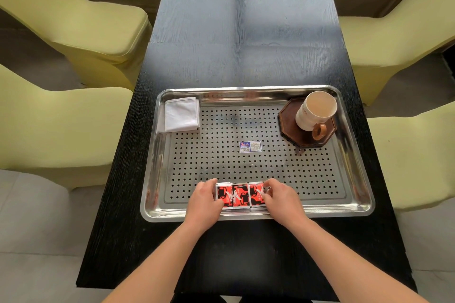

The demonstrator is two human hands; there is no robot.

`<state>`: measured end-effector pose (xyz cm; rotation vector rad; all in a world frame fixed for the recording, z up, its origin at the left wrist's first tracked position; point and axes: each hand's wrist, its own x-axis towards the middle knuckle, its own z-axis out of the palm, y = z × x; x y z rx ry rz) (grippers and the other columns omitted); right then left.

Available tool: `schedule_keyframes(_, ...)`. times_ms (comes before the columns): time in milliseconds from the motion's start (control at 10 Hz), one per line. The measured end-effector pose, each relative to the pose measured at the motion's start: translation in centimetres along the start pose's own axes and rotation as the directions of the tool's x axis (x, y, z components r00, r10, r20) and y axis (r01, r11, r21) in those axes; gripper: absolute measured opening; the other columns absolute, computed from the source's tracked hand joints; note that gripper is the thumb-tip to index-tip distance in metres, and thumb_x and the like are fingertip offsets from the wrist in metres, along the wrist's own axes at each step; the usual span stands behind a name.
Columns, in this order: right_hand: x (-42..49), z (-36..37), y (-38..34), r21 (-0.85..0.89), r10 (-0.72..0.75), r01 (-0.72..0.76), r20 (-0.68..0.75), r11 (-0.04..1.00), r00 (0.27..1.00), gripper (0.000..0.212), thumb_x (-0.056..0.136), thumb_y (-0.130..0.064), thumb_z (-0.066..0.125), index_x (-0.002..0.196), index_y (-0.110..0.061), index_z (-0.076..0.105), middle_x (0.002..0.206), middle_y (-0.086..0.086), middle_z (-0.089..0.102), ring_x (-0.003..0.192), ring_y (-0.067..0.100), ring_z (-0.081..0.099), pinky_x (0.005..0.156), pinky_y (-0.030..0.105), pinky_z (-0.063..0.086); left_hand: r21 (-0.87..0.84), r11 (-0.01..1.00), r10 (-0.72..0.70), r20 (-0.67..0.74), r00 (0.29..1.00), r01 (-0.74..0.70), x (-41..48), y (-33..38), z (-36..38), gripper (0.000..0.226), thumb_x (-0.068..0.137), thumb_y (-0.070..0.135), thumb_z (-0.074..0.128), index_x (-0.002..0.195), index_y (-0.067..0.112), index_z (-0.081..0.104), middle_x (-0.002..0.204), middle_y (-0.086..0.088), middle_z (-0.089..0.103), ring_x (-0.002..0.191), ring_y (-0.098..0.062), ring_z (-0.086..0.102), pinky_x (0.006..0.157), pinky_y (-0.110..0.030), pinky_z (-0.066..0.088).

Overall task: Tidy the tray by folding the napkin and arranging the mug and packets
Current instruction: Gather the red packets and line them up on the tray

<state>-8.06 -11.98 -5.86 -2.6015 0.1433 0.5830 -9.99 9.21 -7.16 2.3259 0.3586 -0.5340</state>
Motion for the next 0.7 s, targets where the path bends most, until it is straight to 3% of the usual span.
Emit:
schedule_keyframes(400,0.3,-0.7,0.0,0.090,0.051,-0.052,0.018,0.995,0.999,0.030,0.098,-0.011,0.047,0.122,-0.018,0.063,0.119,-0.001,0.067,0.108,0.016,0.060,0.093,0.036,0.052,-0.030,0.999,-0.014,0.015,1.000,0.014,-0.1,0.8,-0.6,0.058,0.089,0.014,0.064,0.143,0.019,0.045,0.131,-0.003,0.057,0.115,-0.016,0.057,0.098,-0.038,0.053)
schedule_keyframes(700,0.8,-4.0,-1.9,0.120,-0.010,0.010,0.005,0.993,1.000,0.035,0.096,-0.029,0.059,0.130,-0.020,0.059,0.118,-0.003,0.066,0.105,0.014,0.061,0.093,0.037,0.051,0.060,0.998,0.020,-0.006,1.000,-0.020,0.1,1.7,-3.1,0.060,0.090,0.019,0.057,0.147,0.026,0.039,0.132,-0.002,0.049,0.105,-0.014,0.053,0.087,-0.031,0.047)
